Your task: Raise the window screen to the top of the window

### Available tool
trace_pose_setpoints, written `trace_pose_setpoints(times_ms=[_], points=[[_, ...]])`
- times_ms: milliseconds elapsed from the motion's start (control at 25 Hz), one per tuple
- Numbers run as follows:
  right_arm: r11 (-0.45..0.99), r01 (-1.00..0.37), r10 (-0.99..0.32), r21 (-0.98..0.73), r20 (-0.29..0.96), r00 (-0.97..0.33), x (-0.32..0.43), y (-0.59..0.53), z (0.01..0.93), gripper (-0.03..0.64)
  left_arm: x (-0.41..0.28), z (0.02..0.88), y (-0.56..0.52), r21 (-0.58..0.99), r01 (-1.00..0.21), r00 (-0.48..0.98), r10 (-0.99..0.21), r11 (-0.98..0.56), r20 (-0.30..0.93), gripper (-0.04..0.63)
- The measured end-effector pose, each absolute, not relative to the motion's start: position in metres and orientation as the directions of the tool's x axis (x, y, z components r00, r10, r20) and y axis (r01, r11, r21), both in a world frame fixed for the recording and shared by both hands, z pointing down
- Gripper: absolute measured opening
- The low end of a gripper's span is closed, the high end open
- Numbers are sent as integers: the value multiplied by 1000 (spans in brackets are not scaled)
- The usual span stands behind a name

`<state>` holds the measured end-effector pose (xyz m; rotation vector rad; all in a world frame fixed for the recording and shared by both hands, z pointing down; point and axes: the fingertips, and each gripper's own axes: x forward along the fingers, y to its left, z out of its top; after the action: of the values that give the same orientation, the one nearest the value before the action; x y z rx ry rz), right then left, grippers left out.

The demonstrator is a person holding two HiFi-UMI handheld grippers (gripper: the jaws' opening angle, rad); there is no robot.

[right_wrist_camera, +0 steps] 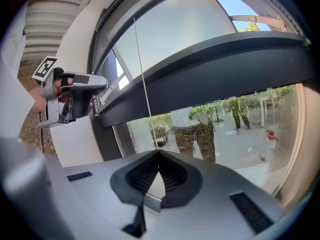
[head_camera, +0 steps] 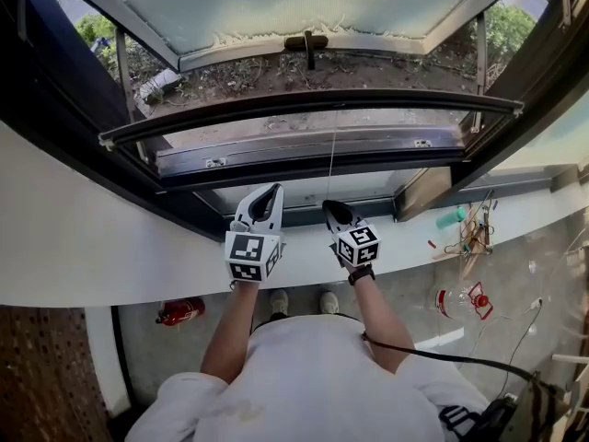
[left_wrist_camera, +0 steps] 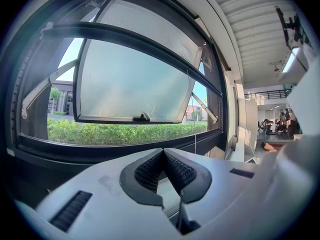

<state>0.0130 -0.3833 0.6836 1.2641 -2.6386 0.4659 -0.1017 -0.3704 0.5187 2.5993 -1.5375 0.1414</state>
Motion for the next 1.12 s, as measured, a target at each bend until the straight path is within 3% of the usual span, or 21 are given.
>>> trace_pose_setpoints(times_ms=[1120], points=[[618, -759, -743, -204, 163, -649, 5, -383, 625, 3, -97, 522, -365, 58, -875, 484, -863, -480, 146, 2]])
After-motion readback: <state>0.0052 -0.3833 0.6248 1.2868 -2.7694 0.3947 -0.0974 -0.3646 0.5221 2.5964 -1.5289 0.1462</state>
